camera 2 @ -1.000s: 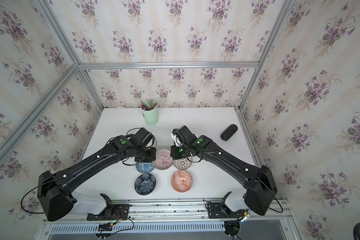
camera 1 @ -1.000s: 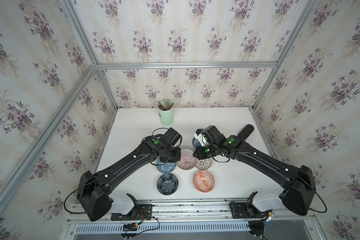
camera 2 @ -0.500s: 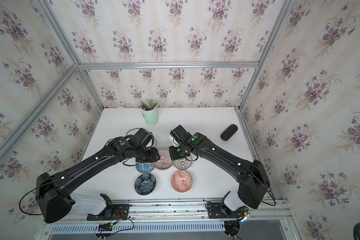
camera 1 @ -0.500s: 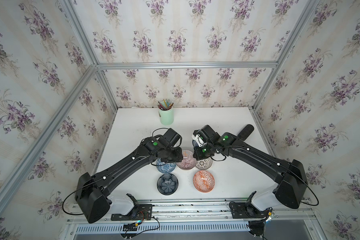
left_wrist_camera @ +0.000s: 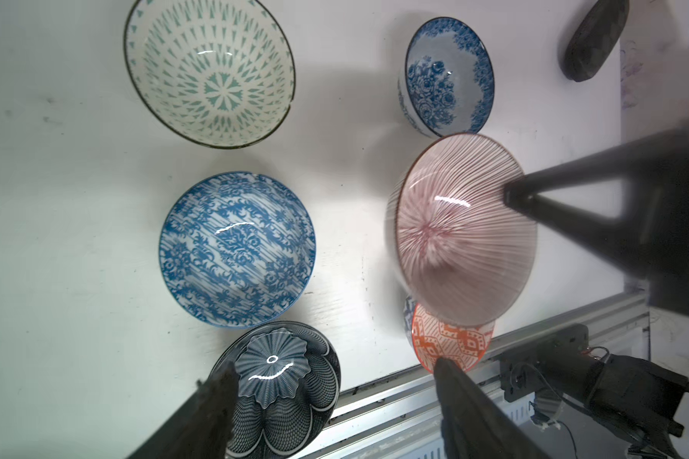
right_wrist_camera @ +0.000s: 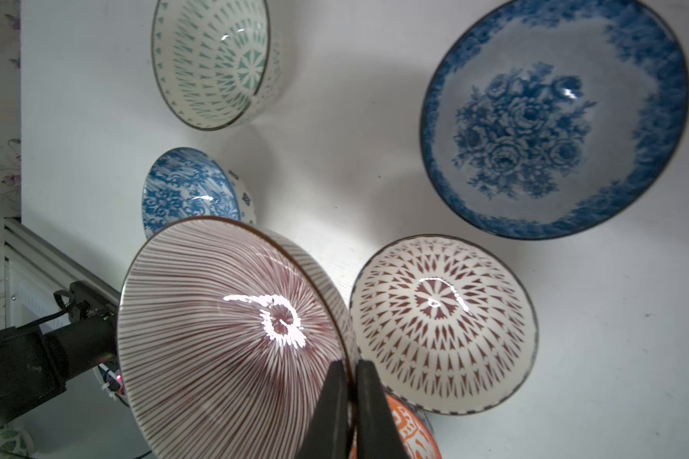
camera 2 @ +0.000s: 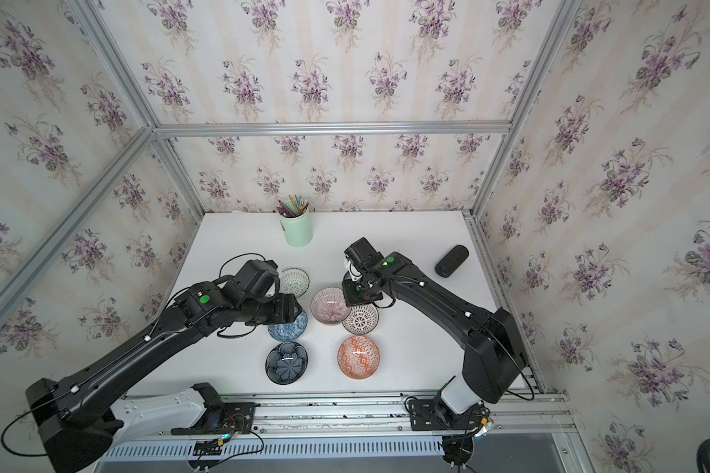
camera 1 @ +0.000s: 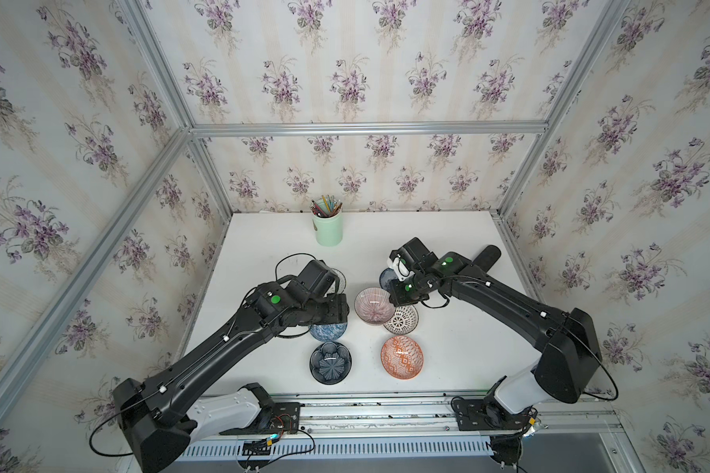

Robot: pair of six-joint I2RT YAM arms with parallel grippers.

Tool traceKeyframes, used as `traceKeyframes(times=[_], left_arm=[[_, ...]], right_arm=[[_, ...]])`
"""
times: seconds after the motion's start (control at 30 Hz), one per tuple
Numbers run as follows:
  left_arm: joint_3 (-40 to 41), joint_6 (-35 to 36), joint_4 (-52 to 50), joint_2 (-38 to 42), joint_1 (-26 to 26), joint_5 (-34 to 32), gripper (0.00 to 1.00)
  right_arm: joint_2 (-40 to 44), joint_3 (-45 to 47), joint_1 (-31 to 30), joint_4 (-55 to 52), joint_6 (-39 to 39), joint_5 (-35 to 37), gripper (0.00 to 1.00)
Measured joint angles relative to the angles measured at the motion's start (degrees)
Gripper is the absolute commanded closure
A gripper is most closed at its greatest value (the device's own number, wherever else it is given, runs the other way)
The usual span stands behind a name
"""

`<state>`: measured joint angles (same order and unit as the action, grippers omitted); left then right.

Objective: Stack the bowls
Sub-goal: Place the bowl on the bowl.

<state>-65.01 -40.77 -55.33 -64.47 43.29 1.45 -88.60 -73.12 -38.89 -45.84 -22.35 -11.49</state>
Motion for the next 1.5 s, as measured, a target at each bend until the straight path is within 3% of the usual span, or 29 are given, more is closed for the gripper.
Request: traceKeyframes(times=[0.13, 0.4, 0.77, 1.5], left_arm=[[1.68, -0.37, -2.23, 3.58, -1.29, -2.08, 0.24], [4.66, -0.87, -3.52, 9.33, -2.62, -4.63, 0.26], [6.78, -1.27, -3.61, 9.88, -3.15, -4.83, 0.26], [8.07, -0.98, -2.34, 8.39, -3.43, -4.57, 0.26]], right_arm=[[1.46, 4.15, 3.93, 1.05, 0.55, 0.50, 1.00], [3.58, 10.73, 6.25, 4.13, 1.07, 0.52, 1.00], [5.92, 17.73, 7.19, 10.88, -0.20, 1.42, 1.00], [8.48, 22.77, 9.97, 16.44, -0.13, -0.02, 1.00]])
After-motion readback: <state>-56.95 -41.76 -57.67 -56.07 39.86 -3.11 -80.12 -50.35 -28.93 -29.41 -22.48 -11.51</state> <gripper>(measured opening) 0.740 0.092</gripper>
